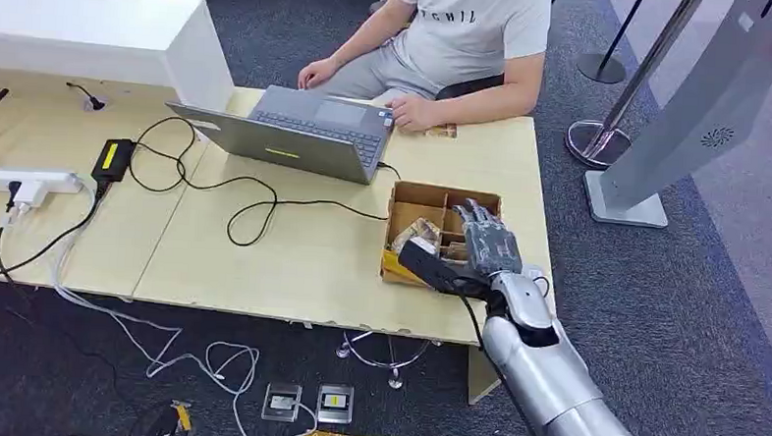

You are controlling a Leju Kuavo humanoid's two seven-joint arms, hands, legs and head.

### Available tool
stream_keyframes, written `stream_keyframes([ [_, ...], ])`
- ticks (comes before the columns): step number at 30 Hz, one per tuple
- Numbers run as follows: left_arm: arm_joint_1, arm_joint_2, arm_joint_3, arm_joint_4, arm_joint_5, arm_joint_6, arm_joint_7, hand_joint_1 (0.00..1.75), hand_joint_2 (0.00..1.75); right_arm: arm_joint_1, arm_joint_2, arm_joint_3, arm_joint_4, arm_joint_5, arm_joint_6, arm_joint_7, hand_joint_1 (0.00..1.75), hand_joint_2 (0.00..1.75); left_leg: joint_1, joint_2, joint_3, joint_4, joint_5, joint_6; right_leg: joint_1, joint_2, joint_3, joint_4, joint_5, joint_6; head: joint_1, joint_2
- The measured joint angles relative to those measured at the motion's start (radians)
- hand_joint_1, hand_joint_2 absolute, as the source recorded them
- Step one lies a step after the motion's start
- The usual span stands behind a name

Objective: Pass the card to the sensor for recognition and then transmit it.

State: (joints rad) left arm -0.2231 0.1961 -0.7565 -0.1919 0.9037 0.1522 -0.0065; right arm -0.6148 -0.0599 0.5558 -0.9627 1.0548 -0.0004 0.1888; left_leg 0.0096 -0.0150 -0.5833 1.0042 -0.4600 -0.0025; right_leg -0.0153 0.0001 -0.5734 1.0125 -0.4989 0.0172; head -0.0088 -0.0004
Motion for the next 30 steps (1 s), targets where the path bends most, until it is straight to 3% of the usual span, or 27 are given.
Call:
stream_keyframes([
  [6, 0.001, 0.0, 0.0, 0.0, 0.0, 0.0, 0.0, 0.0, 0.0, -0.001, -0.011, -0.003, -0.044, 0.0, 0.005, 0.0, 0.0, 1.75, 0.0, 0.0, 0.0, 0.0, 0.0, 0.0, 0.0, 0.0, 0.0, 0.0, 0.0, 0.0, 0.0, 0.0],
  [13, 0.009, 0.003, 0.0, 0.0, 0.007, 0.0, -0.01, 0.0, 0.0, -0.015, -0.05, -0.055, -0.173, 0.001, 0.1, 0.018, 0.0, 1.75, 0.0, 0.0, 0.0, 0.0, 0.0, 0.0, 0.0, 0.0, 0.0, 0.0, 0.0, 0.0, 0.0, 0.0],
  [30, 0.02, 0.005, 0.002, 0.0, 0.027, 0.006, -0.018, 0.0, 0.0, -0.016, -0.077, -0.081, -0.327, -0.003, 0.188, 0.013, 0.0, 1.75, 0.0, 0.0, 0.0, 0.0, 0.0, 0.0, 0.0, 0.0, 0.0, 0.0, 0.0, 0.0, 0.0, 0.0],
])
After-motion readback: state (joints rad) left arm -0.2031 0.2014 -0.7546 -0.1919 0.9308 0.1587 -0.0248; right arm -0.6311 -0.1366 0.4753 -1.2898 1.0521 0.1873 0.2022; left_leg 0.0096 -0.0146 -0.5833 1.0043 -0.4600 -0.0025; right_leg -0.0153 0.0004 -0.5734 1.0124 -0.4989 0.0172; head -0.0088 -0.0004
